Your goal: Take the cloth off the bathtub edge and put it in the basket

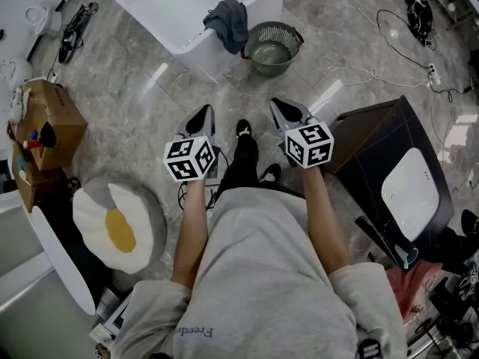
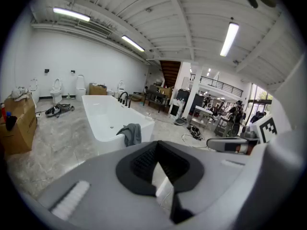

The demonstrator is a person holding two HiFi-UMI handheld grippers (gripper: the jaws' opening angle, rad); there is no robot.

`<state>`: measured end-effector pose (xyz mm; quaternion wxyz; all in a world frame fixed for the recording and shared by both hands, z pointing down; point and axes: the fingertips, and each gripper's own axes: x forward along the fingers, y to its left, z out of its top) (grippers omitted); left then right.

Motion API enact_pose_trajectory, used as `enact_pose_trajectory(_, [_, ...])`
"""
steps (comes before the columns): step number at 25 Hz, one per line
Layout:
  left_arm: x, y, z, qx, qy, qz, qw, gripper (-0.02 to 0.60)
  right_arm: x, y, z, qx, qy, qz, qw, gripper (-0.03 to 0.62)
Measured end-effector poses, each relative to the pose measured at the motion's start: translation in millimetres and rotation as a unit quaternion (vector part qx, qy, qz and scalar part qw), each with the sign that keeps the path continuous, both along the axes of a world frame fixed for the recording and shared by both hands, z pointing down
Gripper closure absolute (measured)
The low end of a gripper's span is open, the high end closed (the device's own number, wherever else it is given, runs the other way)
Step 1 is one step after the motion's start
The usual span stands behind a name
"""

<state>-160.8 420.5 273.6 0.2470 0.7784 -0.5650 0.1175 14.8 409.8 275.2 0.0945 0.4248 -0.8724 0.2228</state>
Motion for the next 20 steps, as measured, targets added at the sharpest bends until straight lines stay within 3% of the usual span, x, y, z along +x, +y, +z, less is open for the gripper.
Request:
enact_pose_trajectory(4, [4.9,-6.7,-13.1,0.036,0.014,0.025,0.9990,0.523,-4.3,-2.9,-1.8,-0.004,0.001,0.009,1.000,0.593])
enact_pose_trajectory(10, [10.7,-32.0,-18.2,0.056,0.030,0.041,0.9971,0.524,-5.0,-20.7,0.0,-0.004,0.009,0.022,1.000,0.592])
enact_pose_trajectory(13, [7.4,-51.8,-25.0,0.081,0.031,0.042,0.9953,0.523,-6.4,-38.4,-0.4,-0.011,-0.022,0.038,0.999,0.594])
enact_pose_trajectory(16, [3.5,-78.8,-21.9,0.076,0.036,0.043,0.9955,0.523,-9.1,-59.0,0.9,-0.025,-0.047,0.040,0.998,0.594])
enact_pose_trajectory(20, [-5.1,-118.2,-15.1,0.068,0.044,0.044,0.9958,0.523,-12.5,-89.5,6.6,-0.036,-0.035,0.036,0.998,0.594])
